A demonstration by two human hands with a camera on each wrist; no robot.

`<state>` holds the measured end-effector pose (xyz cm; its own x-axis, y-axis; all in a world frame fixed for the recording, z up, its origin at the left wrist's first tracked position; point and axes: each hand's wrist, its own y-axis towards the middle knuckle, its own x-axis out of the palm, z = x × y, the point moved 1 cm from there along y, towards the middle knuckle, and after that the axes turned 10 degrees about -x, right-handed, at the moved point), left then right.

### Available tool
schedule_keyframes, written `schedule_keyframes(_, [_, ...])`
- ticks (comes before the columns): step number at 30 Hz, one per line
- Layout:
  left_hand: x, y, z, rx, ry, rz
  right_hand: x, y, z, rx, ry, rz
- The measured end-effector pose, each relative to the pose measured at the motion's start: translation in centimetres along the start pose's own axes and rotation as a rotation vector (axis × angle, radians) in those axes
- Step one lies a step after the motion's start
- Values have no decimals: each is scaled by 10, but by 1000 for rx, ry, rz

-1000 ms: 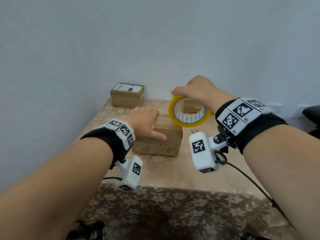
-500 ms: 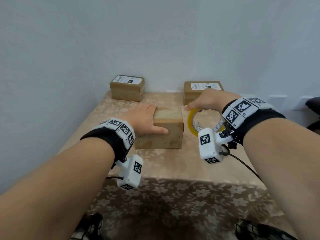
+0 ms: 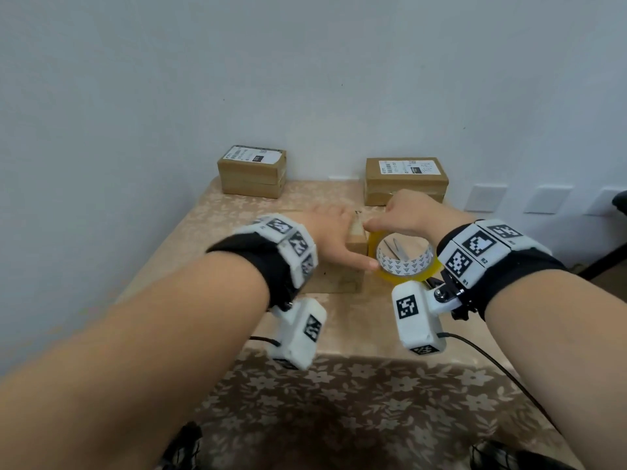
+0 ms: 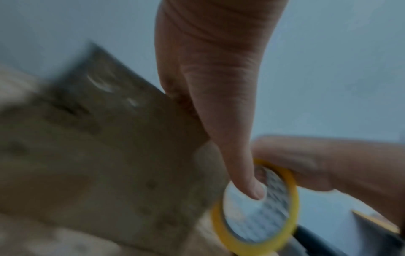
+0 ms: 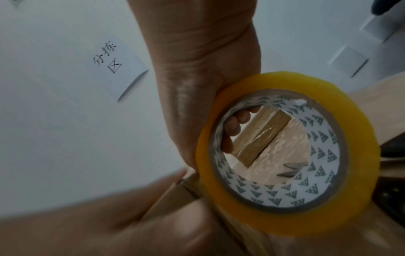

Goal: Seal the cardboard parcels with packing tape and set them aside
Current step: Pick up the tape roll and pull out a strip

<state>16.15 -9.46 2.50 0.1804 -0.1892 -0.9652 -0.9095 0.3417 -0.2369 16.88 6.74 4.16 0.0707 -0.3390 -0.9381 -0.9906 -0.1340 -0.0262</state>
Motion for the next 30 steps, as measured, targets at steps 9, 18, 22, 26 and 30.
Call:
schedule_keyframes(9, [-12,-6,-3,127,-376,229,-11,-15,-7,-69,80,255])
schedule_keyframes(18, [9,-21,-8,96,-1312,472,-83,-24,-56,-237,333,589])
schedule_keyframes(22, [10,-24,-17,114,-1231,355,-68,-18,-72,-251,228,541])
schedule_keyframes(26, [-20,-20,-34,213,-960,174,-67,-9,-89,-295,197,479])
schedule_keyframes(30, [-15,-27,-46,219,-974,86,-59,0,-107,-315,121,417])
